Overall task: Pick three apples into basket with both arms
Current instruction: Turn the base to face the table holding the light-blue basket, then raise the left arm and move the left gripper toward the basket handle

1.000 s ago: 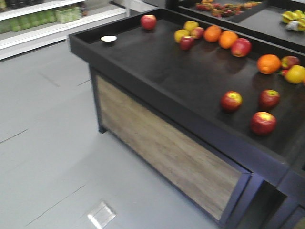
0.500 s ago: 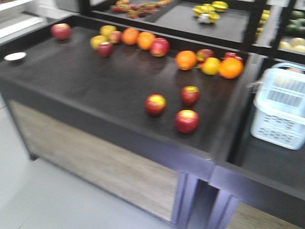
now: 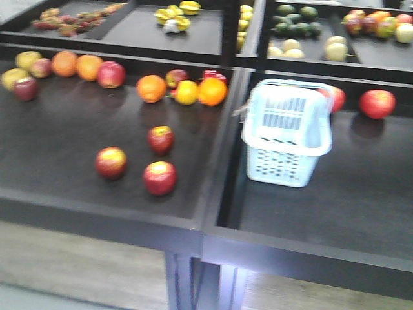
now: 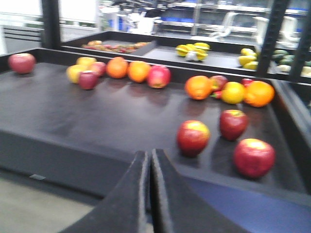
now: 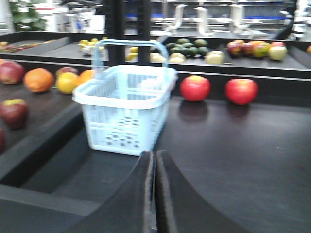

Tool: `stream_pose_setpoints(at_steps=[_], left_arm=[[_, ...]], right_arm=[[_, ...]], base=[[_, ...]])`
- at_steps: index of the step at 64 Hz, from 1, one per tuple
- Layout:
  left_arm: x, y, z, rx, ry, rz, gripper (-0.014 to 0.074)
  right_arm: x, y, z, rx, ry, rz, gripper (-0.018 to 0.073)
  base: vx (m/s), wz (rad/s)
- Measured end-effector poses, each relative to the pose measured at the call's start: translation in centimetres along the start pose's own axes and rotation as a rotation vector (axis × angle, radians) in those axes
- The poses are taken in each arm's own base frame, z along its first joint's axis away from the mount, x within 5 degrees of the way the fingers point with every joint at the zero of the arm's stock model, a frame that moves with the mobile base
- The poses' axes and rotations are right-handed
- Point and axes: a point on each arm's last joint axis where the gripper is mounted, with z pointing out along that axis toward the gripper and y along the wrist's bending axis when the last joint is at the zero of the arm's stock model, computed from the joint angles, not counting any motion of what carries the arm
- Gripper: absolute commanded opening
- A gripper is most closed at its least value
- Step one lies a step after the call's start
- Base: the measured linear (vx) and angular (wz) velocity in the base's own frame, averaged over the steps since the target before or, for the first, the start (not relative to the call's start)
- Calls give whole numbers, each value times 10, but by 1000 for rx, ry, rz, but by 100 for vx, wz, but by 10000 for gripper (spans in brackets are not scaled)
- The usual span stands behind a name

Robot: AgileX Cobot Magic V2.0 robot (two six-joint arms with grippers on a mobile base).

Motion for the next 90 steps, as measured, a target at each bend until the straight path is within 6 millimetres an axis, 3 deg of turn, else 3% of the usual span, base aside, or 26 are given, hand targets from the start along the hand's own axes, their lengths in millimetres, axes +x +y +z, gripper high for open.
stream_pose_setpoints(at_steps=[41,90], left_arm=[[0,0,0,0,0,0,-6],[0,0,0,0,0,0,-6]], right_arm=[[0,0,0,0,0,0,-4],[0,0,0,0,0,0,-4]], base=[[10,-35],[10,-6]])
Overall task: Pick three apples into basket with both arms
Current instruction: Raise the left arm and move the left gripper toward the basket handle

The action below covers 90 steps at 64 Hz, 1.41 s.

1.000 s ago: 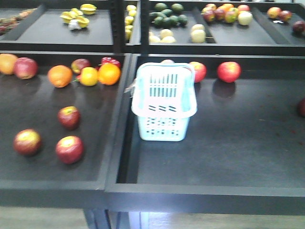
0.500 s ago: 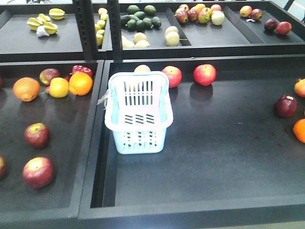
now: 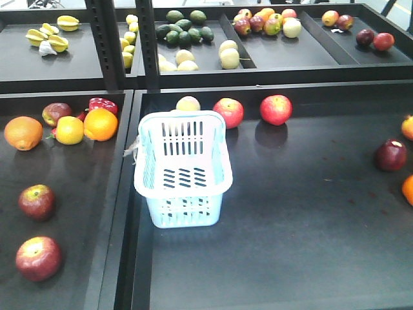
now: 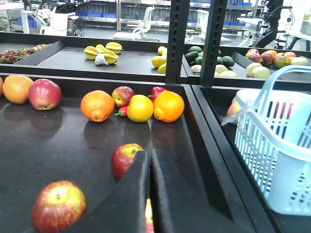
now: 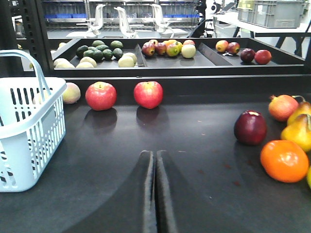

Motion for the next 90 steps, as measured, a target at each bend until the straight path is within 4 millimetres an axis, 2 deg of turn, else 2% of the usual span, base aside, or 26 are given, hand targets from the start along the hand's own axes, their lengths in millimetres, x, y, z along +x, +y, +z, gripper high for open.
stream_pose_setpoints(at_steps=[90], left_arm=[[0,0,0,0,0,0,-6]], right_arm=[[0,0,0,0,0,0,-4]], base=[[4,6]])
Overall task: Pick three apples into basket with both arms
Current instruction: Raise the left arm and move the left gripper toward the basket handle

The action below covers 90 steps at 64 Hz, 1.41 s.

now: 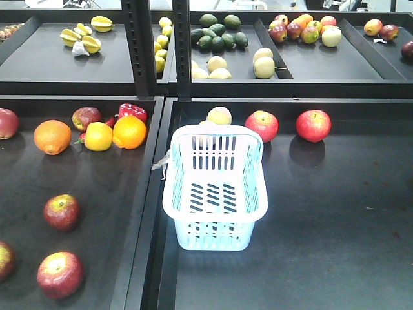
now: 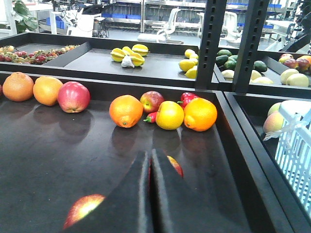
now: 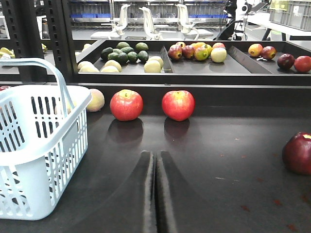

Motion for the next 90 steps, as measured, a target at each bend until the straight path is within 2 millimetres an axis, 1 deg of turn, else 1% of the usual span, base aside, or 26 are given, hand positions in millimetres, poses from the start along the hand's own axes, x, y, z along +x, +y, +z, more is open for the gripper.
stream_pose_setpoints(at_steps=[65,68,70,75,80,84,90], left_arm=[[0,0,0,1,0,-11,-6],[0,0,0,5,0,-52,-6],[0,-1,0,11,1,-111,-6],[0,-3,0,30,3,-310,-6],[-1,-5,0,56,8,-553,-6],[-1,-6,0,71,11,-691,-6],[-4,-6,0,85,-18,-825,-6]], right_arm=[[0,0,0,0,0,0,-4],[0,0,0,0,0,0,-4],[0,0,0,0,0,0,-4],[0,0,0,0,0,0,-4],[0,0,0,0,0,0,-4],[0,0,0,0,0,0,-4],[0,0,0,0,0,0,-4]], base=[[0,0],[0,0],[0,0],[0,0],[0,0],[0,0],[0,0]])
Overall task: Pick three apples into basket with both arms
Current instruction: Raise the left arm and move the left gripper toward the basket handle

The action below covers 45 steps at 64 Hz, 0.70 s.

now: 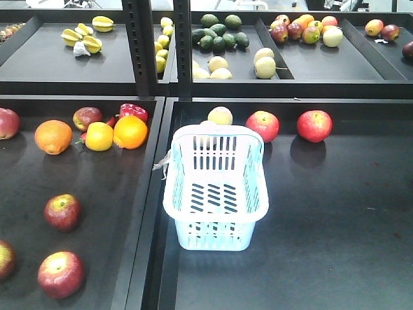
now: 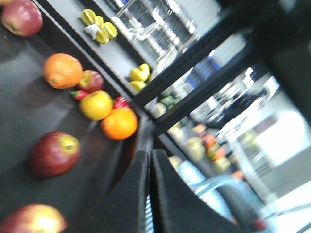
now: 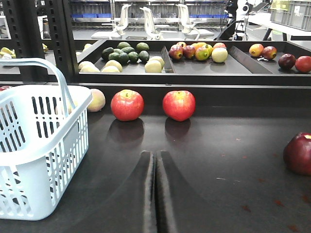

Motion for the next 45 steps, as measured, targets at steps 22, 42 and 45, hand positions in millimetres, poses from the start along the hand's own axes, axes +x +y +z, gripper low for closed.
stream_pose_setpoints(at_steps=[22,42,45], left_arm=[[-17,-15,-3,119,-105,-603,-6],[-58,-82,-31,341,-134,-493,-6],[-61,-88,-34,363,-125,-483,-6]], right_arm=[[0,0,0,0,0,0,-4],[0,0,0,0,0,0,-4],[0,0,0,0,0,0,-4]], base=[[0,0],[0,0],[0,0]])
